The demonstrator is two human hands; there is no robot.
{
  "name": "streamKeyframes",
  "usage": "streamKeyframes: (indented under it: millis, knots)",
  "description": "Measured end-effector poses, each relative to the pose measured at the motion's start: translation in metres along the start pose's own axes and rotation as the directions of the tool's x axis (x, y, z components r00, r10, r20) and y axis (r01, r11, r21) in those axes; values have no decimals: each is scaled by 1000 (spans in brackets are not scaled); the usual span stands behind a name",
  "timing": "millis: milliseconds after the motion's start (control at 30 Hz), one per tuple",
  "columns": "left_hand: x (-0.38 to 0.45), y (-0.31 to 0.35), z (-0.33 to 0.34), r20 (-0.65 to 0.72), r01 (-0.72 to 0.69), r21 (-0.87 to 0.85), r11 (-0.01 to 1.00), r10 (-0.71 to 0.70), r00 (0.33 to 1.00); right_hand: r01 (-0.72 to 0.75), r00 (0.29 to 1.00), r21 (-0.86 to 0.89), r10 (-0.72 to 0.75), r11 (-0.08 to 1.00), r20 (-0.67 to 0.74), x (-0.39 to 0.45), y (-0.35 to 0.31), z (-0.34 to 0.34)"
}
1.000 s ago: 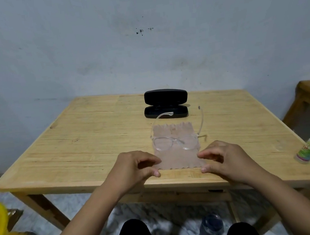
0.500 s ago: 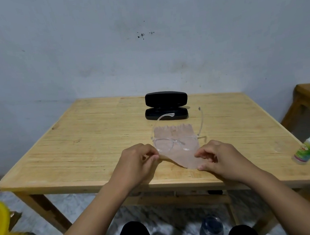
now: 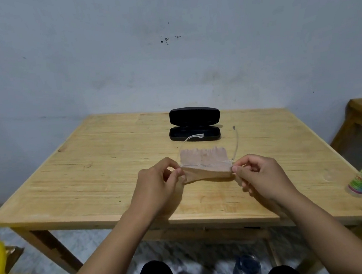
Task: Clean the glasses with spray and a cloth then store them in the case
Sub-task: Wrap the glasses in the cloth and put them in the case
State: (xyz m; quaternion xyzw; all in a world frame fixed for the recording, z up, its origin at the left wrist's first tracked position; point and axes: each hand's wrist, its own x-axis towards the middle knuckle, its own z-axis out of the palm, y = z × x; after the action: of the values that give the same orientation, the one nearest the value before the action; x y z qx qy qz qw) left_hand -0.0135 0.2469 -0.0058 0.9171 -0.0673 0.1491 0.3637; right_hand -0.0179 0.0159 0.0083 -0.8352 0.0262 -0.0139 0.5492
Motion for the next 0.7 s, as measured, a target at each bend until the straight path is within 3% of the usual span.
streamKeyframes:
  millis: [133, 267, 433, 567, 700]
  knots:
    - [6, 10, 9, -23, 172, -317, 933, -189, 982, -115, 987, 305, 142, 946, -69, 7, -4, 6]
    - [11, 22, 18, 51, 272, -594, 757, -302, 952, -157, 966, 438, 230, 885, -119, 14, -6, 15]
    - [17, 28, 23, 112, 335, -642, 690, -347, 931, -168, 965, 581, 254, 796, -69, 20, -7, 25]
    - [23, 20, 25, 204, 407, -578, 707, -358, 911, -203, 965, 467, 258, 861, -55, 23, -7, 29]
    - [26, 15, 22, 185, 409, -572, 711, -374, 909, -199, 969, 394, 240, 897, -57, 25, -5, 27]
